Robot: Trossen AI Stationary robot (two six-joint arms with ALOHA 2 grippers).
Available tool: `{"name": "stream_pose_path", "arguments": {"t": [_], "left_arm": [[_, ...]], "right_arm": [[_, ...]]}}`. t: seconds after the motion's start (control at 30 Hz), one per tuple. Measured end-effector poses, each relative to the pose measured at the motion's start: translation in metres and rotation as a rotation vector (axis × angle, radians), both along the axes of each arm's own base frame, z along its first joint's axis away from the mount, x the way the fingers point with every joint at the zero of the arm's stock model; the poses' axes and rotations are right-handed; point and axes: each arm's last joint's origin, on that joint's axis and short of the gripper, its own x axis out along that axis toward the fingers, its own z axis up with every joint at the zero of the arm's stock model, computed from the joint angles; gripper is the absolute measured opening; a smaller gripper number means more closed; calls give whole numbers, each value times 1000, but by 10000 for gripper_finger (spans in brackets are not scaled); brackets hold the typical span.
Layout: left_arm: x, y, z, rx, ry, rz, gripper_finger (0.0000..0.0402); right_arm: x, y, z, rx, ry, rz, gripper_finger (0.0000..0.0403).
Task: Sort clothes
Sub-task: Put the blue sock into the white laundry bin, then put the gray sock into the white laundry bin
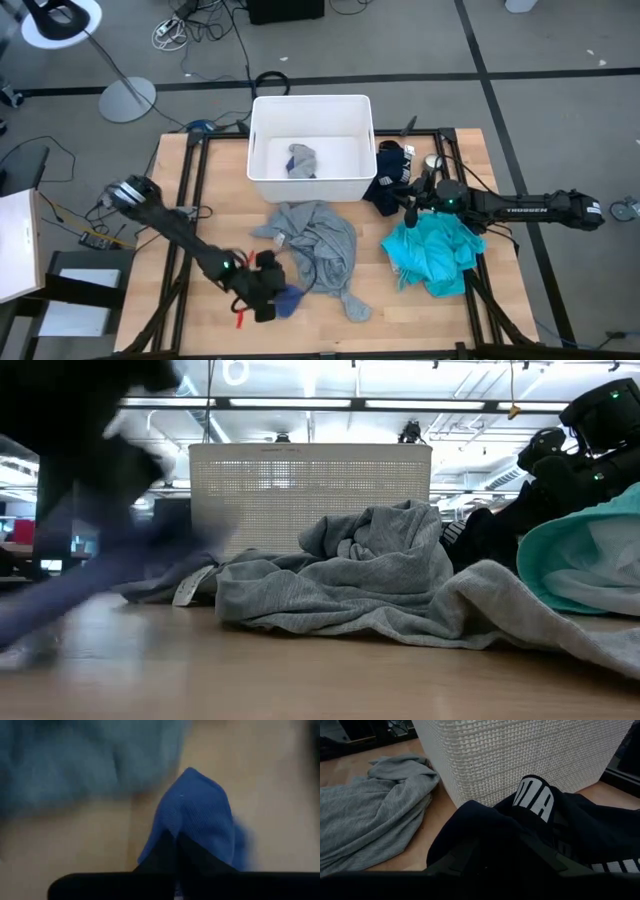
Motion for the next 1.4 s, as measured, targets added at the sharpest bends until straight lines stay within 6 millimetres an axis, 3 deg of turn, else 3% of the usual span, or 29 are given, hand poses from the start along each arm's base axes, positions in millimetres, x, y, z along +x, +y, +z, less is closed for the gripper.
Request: {"name": "stream_pose_path", "arguments": {"t": [0.23, 0.5, 0.6, 0.77, 0.97, 1.13, 1.4], "left_arm": [[7, 42, 100, 96, -301, 4, 2], [5, 126, 207, 370, -461, 149, 1], [7, 158, 232, 471, -489, 226, 1], [6, 210, 245, 573, -493, 399, 5], [0, 255, 233, 583, -399, 568, 38], [1, 270, 220, 477, -337, 553, 86], [-2, 265, 214, 404, -288, 527, 126]], "right_arm": [[0, 0, 0, 0, 0, 0, 130], [0, 0, 0, 0, 0, 0, 130], [0, 0, 0, 0, 0, 0, 130], [0, 0, 0, 0, 0, 0, 130], [0, 0, 0, 0, 0, 0, 130], [0, 0, 0, 0, -2, 0, 130], [0, 0, 1, -2, -13, 0, 130]]}}
